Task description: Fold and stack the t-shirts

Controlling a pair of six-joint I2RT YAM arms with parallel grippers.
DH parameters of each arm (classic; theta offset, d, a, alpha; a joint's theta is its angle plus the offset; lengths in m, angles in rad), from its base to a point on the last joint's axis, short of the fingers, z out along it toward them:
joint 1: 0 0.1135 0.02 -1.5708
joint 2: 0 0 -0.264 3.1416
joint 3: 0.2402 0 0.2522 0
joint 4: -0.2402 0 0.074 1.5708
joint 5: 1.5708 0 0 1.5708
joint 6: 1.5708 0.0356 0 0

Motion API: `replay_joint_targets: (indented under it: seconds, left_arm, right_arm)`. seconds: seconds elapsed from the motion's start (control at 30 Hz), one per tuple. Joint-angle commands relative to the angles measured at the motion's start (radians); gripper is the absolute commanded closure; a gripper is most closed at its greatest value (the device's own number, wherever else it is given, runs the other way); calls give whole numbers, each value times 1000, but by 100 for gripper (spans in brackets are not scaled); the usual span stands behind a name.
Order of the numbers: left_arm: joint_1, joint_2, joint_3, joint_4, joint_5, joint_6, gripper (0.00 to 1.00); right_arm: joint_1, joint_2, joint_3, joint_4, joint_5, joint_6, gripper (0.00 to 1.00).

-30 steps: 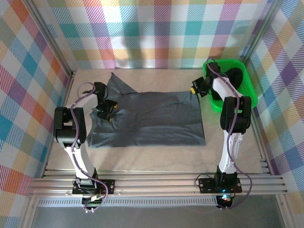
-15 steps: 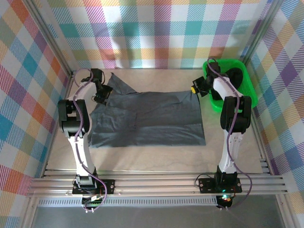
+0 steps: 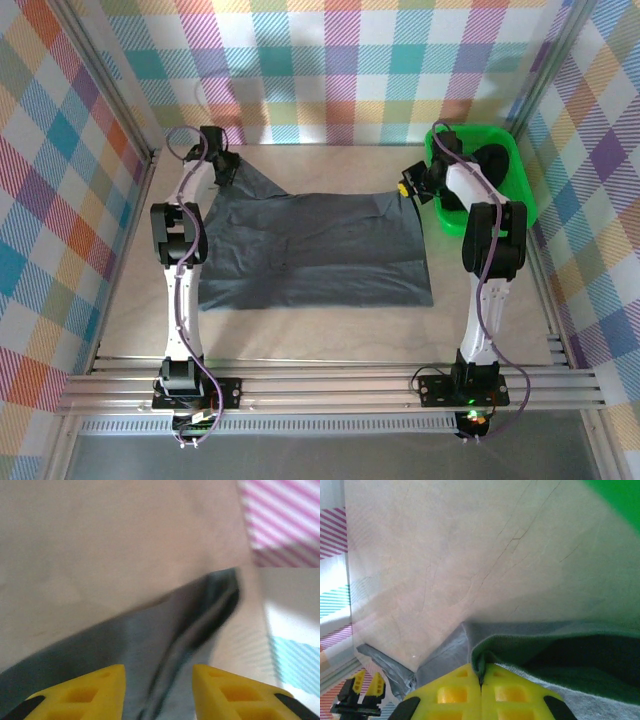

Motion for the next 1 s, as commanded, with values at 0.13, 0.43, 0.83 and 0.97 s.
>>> replay_joint_targets:
  seconds: [0.13, 0.43, 0.83, 0.97]
  left_arm:
    - [-119, -438, -436, -238, -196, -117, 52]
    - [-214, -698, -997, -226, -106, -212, 52]
    - [-212, -825, -1320, -311, -114, -180, 52]
    - [-197, -889, -1410, -315, -118, -162, 52]
  right_arm:
    - [19, 29, -14, -23, -11, -35, 100]
    - [11, 5, -3, -73, 20, -90, 100]
    - [20, -174, -194, -130, 176, -112, 100]
    - [38, -256, -311, -133, 200, -90, 100]
